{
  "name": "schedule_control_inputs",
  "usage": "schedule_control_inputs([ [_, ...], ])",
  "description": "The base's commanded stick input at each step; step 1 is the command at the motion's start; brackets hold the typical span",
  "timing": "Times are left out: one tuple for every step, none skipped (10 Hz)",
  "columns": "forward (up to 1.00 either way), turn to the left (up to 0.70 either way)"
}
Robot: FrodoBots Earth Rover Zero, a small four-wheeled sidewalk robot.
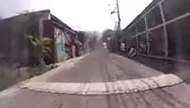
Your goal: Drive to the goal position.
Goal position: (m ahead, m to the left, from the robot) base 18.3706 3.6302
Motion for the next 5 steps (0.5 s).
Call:
schedule_control_inputs([
  [1.00,0.00],
  [1.00,0.00],
  [1.00,0.00],
  [1.00,0.00],
  [1.00,0.00],
])
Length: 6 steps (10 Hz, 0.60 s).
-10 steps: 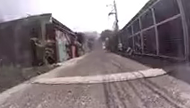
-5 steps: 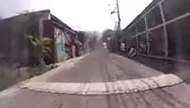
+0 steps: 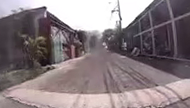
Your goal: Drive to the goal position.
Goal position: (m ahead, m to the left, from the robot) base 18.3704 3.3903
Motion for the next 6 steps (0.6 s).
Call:
schedule_control_inputs([
  [1.00,0.00],
  [1.00,0.00],
  [1.00,0.00],
  [1.00,0.00],
  [1.00,0.00],
  [1.00,0.00],
])
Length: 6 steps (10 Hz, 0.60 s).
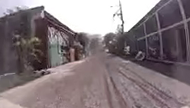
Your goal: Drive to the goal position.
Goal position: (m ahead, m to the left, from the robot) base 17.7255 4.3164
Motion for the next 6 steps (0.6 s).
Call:
schedule_control_inputs([
  [1.00,0.00],
  [1.00,0.00],
  [1.00,0.00],
  [1.00,0.00],
  [1.00,0.00],
  [1.00,0.00],
])
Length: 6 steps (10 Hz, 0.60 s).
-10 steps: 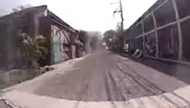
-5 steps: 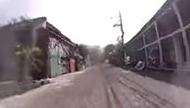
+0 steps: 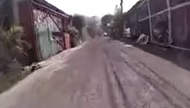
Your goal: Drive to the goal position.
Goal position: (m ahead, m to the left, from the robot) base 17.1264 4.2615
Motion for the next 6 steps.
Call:
schedule_control_inputs([
  [1.00,0.00],
  [1.00,0.00],
  [1.00,0.00],
  [1.00,0.00],
  [1.00,0.00],
  [1.00,0.00],
])
